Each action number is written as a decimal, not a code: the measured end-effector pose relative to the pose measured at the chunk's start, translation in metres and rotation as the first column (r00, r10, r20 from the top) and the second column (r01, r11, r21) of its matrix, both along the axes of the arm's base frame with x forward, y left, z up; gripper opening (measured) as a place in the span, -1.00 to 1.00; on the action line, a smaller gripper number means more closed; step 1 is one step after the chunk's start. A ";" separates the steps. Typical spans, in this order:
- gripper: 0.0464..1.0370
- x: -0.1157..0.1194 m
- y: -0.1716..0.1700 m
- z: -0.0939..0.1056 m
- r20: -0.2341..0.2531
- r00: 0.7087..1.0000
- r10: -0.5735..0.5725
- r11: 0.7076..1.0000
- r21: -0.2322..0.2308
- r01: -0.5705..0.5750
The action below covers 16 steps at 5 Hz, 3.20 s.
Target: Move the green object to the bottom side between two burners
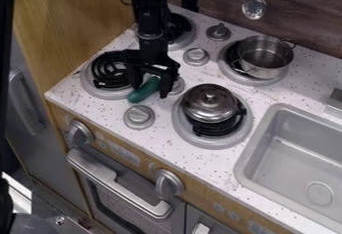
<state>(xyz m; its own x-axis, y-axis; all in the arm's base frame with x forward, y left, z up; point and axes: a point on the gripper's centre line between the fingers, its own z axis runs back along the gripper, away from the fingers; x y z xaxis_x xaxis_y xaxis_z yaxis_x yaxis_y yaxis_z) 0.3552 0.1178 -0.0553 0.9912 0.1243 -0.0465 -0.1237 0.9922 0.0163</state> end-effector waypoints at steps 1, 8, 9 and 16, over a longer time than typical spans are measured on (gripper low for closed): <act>0.92 0.005 0.004 -0.014 -0.023 1.000 -0.003 1.000 -0.004 0.003; -0.21 0.021 0.047 0.037 0.119 0.992 0.035 0.999 0.024 -0.038; -0.21 0.013 0.063 0.028 0.090 0.994 0.068 0.997 0.016 -0.070; 0.93 0.009 -0.034 0.068 0.103 0.989 -0.102 0.994 0.050 0.098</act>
